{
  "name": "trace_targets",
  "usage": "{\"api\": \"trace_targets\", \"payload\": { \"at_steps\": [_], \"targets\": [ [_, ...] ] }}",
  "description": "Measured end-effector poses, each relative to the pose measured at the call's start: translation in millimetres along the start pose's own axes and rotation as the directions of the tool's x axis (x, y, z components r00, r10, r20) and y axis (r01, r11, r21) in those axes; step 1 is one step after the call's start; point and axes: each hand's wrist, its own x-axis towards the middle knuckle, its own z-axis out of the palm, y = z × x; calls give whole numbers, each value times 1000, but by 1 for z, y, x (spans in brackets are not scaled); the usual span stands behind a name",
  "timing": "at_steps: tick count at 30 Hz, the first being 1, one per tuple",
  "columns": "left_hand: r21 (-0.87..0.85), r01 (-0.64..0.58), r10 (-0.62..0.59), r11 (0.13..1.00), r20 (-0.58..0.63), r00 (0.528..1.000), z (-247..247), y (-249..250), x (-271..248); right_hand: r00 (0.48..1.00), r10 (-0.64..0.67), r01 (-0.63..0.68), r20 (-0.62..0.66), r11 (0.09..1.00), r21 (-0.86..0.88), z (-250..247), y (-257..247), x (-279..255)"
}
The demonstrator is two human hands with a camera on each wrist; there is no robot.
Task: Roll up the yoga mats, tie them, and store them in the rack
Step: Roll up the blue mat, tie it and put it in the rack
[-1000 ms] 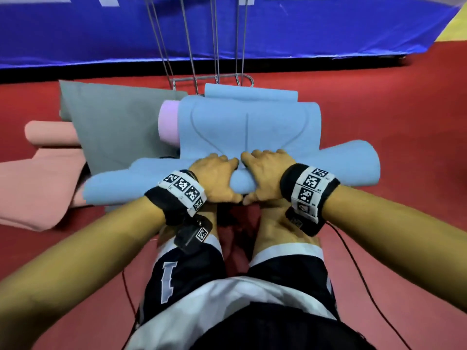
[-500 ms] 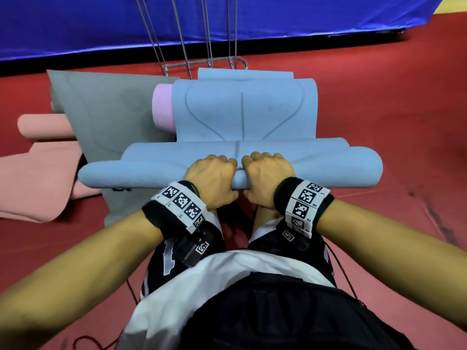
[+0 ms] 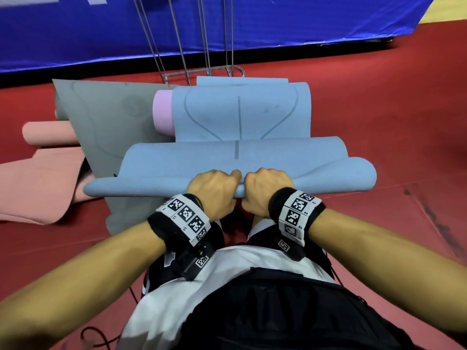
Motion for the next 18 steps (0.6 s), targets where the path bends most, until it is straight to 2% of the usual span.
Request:
{"api": "trace_targets", "payload": {
  "at_steps": [2,4,5,8,11,14,16,18],
  "targets": [
    [48,-51,55,998,-81,995,4,4,-1,998,38,-42,57,996,73,-2,2,5],
    [82,-48,60,995,-145,988,11,5,-1,991,65,-82,118,986,146,-6,6,10],
    [87,-44,55,995,-117,992,13,7,0,988,65,-88,141,983,160,-8,8,11],
    [76,-4,-2,997,84,996,8,8,5,976,49,-85,213,983,161,-6,9,16],
    [28,6,-11,1000,185,983,8,5,13,966,20,-59,257,988,144,-1,9,22],
    [-27,8,-1,1000,249,969,11,2,18,986,2,-20,164,994,104,8,9,21],
    [-57,16,1,998,284,959,14,-1,22,997,-62,62,51,998,5,21,7,14],
    [-89,21,7,996,305,952,17,-3,25,992,-125,123,-4,986,-113,32,5,6]
  ]
}}
